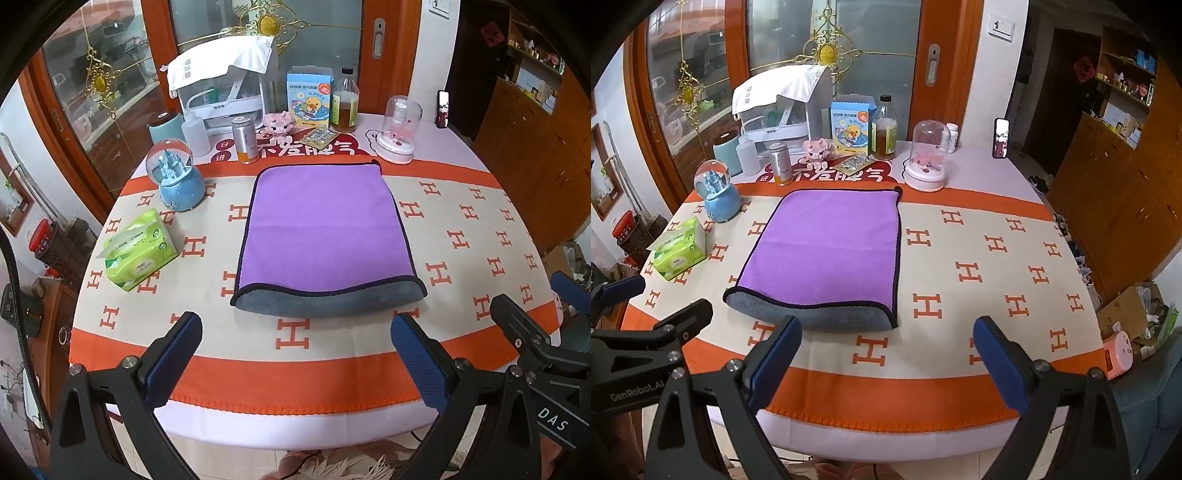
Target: Fold towel
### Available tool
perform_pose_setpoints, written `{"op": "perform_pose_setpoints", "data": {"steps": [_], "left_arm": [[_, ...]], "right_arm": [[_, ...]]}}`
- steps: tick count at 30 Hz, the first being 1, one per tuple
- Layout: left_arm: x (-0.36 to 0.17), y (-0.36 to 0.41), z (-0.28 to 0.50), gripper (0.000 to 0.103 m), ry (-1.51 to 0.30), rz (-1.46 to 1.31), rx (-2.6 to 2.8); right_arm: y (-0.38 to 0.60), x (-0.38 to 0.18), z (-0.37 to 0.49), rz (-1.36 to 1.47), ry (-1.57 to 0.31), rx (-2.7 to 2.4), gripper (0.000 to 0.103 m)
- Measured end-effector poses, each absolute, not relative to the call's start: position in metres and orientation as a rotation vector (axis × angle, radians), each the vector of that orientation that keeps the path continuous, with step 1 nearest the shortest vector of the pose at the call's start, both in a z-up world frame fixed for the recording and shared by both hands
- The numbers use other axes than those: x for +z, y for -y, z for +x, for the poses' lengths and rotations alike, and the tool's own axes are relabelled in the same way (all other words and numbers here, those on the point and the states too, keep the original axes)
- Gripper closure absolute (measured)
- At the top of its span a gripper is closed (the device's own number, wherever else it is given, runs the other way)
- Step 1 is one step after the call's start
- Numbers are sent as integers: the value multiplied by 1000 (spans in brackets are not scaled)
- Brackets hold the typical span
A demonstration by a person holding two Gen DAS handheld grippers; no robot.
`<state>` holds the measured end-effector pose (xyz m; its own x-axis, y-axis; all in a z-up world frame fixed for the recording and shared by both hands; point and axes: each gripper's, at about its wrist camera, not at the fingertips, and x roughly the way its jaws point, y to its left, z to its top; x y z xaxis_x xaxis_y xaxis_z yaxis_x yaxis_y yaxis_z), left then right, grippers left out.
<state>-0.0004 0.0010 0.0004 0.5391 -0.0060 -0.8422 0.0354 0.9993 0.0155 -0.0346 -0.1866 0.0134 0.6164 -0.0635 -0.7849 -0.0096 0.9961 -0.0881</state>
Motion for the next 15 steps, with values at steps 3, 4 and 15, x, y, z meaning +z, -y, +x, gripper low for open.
{"op": "perform_pose_setpoints", "data": {"steps": [3,4,15], "left_arm": [[-5,-10,-3,1,-1006,25,-25],[-6,-10,-2,1,-1006,25,-26],[-8,-13,0,2,-1009,24,-23]], "right_arm": [[182,10,-34,-86,-910,-28,8],[181,9,-34,-86,-910,-29,8],[180,6,-32,-82,-912,-22,8]]}}
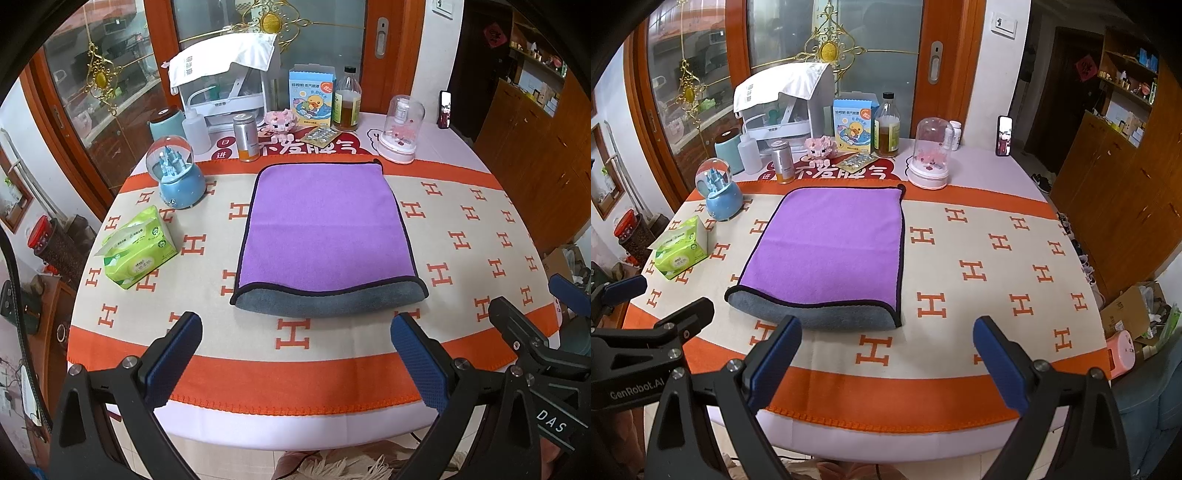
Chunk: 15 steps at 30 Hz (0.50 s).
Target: Fold towel
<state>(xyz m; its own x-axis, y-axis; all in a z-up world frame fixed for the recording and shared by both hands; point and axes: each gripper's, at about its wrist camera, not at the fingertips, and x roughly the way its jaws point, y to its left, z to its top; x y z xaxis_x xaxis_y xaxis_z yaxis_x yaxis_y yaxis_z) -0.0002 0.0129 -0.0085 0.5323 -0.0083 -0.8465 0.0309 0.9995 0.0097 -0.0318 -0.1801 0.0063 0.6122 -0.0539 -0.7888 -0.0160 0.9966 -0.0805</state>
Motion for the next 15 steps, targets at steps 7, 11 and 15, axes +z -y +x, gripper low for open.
{"op": "perform_pose_setpoints", "data": {"steps": [7,11,15], "left_arm": [[-10,-13,3,2,-1010,23,-18],[-11,-14,3,2,-1010,24,-18],[-11,-15,2,2,-1010,24,-19]], "right_arm": [[179,5,-29,-82,-913,-19,8],[178,5,-32,-83,-913,-14,8],[177,3,-31,-81,-915,-13,8]]}}
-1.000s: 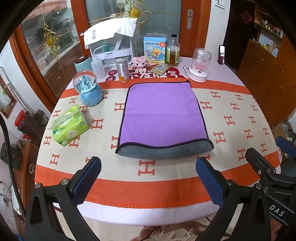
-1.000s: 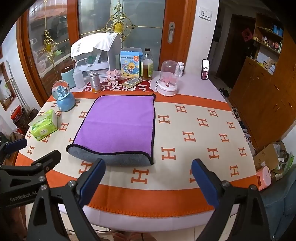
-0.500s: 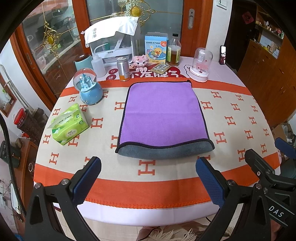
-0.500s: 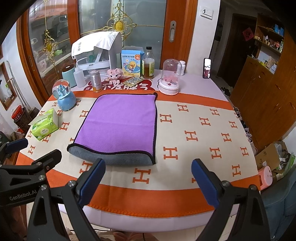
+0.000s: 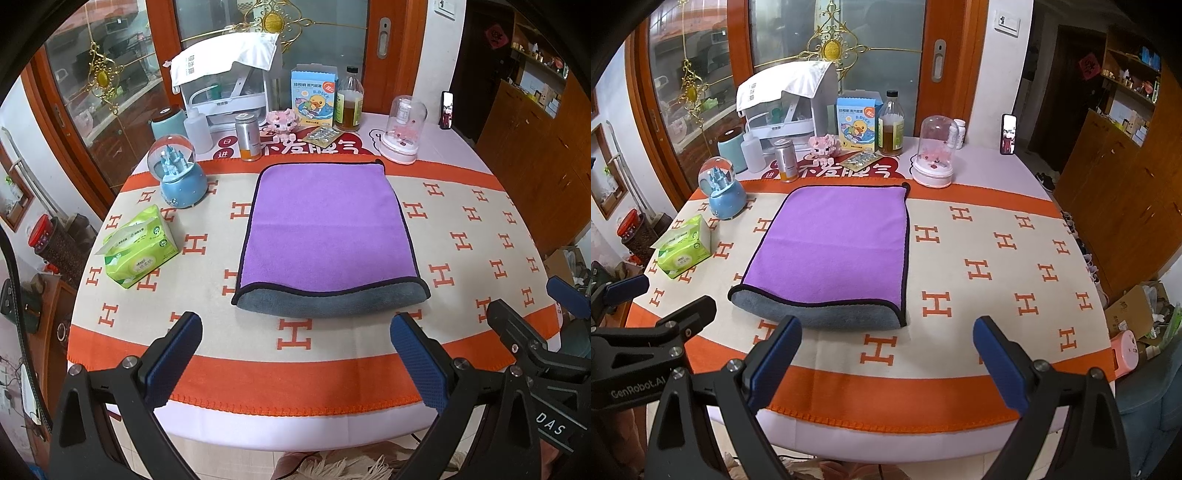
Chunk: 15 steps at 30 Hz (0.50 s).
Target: Fold towel
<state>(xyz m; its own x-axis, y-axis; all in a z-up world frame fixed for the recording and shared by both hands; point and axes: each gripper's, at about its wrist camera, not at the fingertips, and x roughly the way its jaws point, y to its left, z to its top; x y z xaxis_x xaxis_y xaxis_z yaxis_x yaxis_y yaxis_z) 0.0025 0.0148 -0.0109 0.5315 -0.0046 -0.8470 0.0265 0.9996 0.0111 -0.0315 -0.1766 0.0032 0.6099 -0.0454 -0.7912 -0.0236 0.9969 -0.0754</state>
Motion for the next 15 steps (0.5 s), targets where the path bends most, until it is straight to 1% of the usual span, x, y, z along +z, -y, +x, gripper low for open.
{"op": "perform_pose_setpoints", "data": {"steps": [15], "left_arm": [[-18,-18,5,2,-1024,25,-1]], "right_arm": [[173,-2,-30,-72,-928,-4,8]]}}
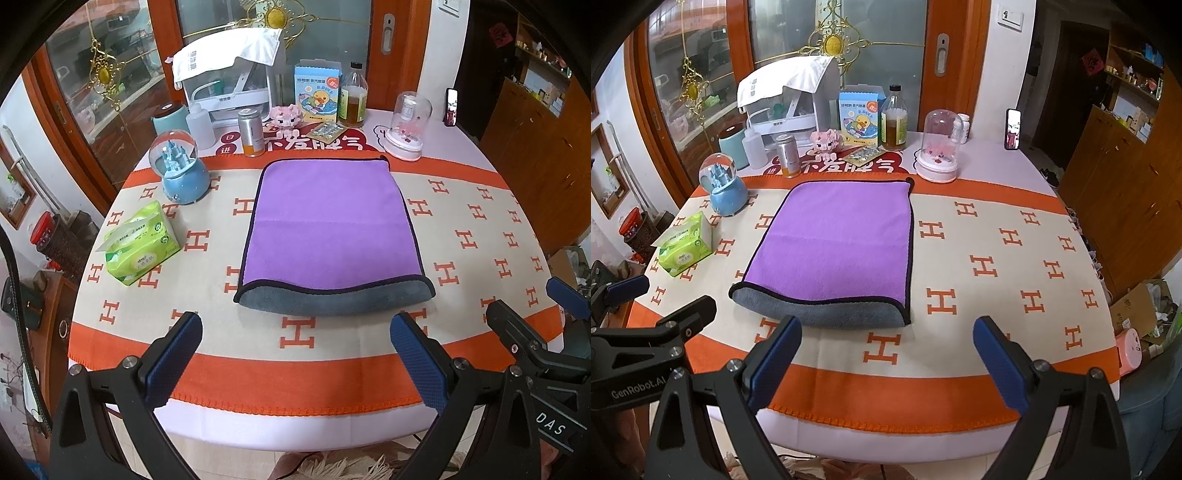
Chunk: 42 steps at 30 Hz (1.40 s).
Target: Fold towel
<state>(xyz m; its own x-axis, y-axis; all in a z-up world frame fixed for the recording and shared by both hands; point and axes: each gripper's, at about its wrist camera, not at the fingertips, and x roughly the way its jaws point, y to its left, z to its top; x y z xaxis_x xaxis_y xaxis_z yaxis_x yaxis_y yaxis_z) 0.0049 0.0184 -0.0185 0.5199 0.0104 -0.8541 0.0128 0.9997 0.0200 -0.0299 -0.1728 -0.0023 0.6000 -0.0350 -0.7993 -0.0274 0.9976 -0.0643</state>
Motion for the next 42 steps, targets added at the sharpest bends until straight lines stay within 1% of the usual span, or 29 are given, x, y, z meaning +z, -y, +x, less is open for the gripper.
{"op": "perform_pose_setpoints", "data": {"steps": [19,29,34,42], "left_arm": [[-35,-16,28,2,-1088,23,11],[-46,-24,47,2,-1081,4,12],[-52,-24,54,2,-1055,44,24],[-81,-38,69,2,-1131,8,-20]], "right_arm": [[179,-22,-5,-59,-1016,34,8],[175,-42,16,-71,-1061,62,8],[175,-53,27,-72,-1080,73,8],[179,-71,40,-89,-1107,72,9]]}}
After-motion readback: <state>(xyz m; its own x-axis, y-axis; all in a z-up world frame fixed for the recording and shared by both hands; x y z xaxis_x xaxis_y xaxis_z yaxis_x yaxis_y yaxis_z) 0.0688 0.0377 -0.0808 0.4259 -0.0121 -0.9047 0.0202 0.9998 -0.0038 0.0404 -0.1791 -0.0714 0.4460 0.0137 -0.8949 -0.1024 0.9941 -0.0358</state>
